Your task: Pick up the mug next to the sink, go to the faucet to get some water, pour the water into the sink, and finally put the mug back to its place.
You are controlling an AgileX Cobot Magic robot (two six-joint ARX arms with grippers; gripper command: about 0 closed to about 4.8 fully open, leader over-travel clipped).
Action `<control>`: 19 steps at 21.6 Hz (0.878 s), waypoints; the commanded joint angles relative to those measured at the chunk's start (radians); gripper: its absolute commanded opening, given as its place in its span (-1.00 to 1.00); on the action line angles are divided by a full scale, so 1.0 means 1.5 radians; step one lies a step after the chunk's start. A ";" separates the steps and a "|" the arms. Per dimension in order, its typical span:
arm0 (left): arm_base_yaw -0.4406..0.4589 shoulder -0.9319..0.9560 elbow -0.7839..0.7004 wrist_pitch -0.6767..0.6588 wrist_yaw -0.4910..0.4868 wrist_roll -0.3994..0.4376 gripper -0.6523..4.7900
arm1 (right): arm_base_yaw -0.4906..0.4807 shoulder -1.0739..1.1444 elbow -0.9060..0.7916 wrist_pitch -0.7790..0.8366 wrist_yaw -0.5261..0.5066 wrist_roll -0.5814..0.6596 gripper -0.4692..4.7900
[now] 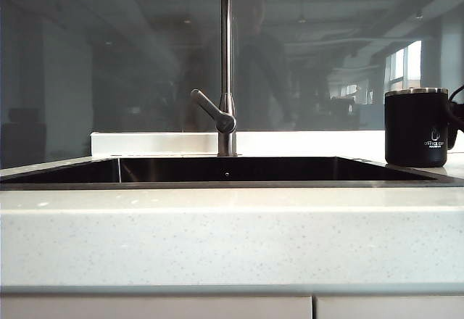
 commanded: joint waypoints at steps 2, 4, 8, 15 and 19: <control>0.000 -0.001 0.003 0.002 -0.002 -0.002 -0.78 | 0.017 0.000 0.022 -0.014 -0.003 0.002 0.07; 0.000 -0.001 0.003 0.002 -0.001 -0.002 -0.78 | 0.019 0.001 0.022 -0.014 -0.002 0.002 0.05; 0.000 -0.001 0.003 0.002 -0.001 -0.002 -0.78 | 0.021 0.001 0.022 -0.015 -0.002 0.002 -0.22; 0.000 0.001 0.003 -0.001 -0.001 -0.002 -0.78 | 0.024 0.001 0.022 -0.013 -0.002 0.003 -0.65; 0.000 0.021 0.003 0.001 -0.001 -0.002 -0.78 | 0.024 0.001 0.022 -0.011 -0.002 0.003 -0.70</control>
